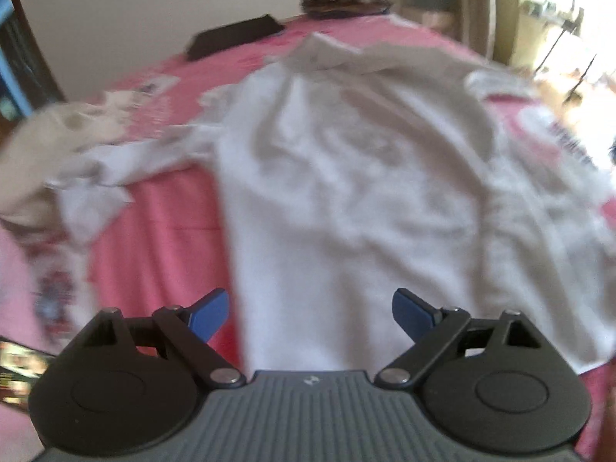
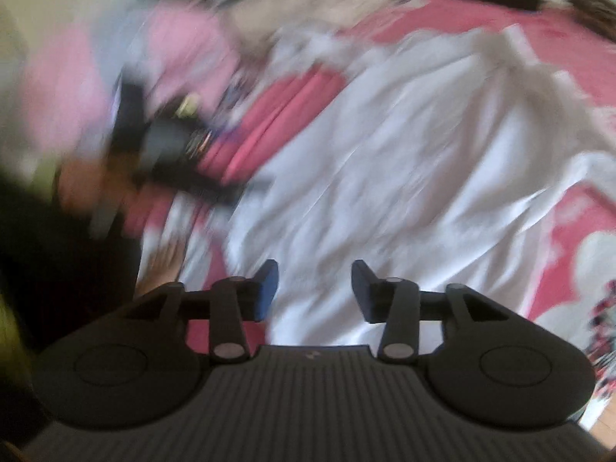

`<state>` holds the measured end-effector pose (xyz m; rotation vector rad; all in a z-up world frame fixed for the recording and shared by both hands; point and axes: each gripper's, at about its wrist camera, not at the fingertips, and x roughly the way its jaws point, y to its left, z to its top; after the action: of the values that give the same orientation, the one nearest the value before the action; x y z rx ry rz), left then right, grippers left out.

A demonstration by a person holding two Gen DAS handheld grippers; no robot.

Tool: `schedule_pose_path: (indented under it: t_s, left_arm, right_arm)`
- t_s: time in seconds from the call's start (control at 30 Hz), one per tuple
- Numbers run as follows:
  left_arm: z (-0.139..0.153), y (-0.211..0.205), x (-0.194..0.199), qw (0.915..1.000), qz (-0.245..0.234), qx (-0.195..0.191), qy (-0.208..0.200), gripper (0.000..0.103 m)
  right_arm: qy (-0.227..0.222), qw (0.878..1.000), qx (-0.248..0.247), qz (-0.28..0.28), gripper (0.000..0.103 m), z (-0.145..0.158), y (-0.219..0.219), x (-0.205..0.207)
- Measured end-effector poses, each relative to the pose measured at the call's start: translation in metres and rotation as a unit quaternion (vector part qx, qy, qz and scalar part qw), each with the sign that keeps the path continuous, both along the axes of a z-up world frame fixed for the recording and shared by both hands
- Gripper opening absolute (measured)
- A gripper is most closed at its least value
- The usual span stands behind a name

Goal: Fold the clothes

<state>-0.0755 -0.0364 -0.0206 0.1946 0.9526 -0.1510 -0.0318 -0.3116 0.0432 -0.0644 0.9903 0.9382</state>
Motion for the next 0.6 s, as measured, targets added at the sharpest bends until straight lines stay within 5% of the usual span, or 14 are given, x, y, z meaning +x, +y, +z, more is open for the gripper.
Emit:
schedule_pose_path:
  t_s: [0.2, 0.43, 0.6]
  left_arm:
    - [-0.013, -0.020, 0.002, 0.9944, -0.077, -0.067, 0.029, 0.080]
    - [-0.034, -0.044, -0.004, 0.9818, -0.162, -0.093, 0.035, 0.055]
    - [-0.051, -0.055, -0.003, 0.9743, -0.193, -0.104, 0.053, 0.032]
  right_arm:
    - [-0.014, 0.991, 0.009, -0.132, 0.043, 0.013, -0.010, 0.101]
    - [-0.122, 0.972, -0.121, -0.162, 0.041, -0.018, 0.050, 0.176]
    - [-0.238, 0.940, -0.219, -0.114, 0.041, -0.055, 0.095, 0.214]
